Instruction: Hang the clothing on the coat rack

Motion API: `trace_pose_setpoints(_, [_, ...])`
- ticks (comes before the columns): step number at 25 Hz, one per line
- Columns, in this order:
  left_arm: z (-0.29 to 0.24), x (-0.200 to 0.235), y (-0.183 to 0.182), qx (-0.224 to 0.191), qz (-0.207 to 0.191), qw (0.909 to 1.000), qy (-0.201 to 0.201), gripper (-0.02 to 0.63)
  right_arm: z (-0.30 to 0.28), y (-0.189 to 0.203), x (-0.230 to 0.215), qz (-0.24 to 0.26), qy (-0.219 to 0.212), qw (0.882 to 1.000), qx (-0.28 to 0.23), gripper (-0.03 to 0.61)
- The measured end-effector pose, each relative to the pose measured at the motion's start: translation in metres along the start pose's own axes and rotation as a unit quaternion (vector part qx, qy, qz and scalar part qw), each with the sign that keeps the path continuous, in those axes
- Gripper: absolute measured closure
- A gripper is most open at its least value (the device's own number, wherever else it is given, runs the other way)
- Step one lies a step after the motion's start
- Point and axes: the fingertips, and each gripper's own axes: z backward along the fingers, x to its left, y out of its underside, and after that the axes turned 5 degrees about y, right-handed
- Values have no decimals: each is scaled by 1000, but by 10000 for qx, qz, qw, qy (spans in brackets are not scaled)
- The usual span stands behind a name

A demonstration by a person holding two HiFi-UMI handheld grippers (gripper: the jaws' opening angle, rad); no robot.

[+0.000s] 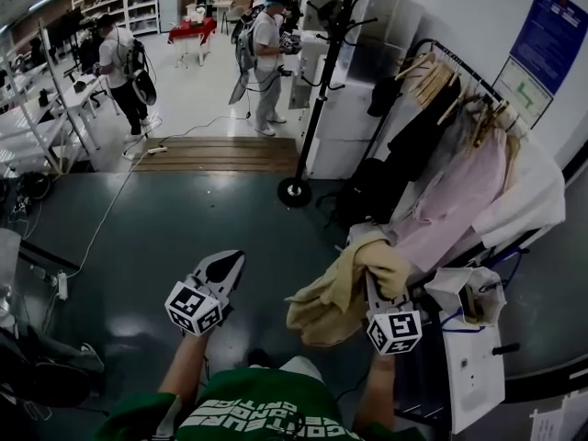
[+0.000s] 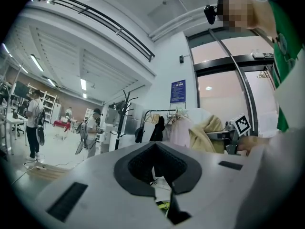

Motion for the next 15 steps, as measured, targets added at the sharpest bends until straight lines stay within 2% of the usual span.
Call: trace_pose_setpoints(15, [-21, 80, -14, -192, 130, 9996, -148, 620, -94, -25, 8, 68, -98, 9999, 53, 537])
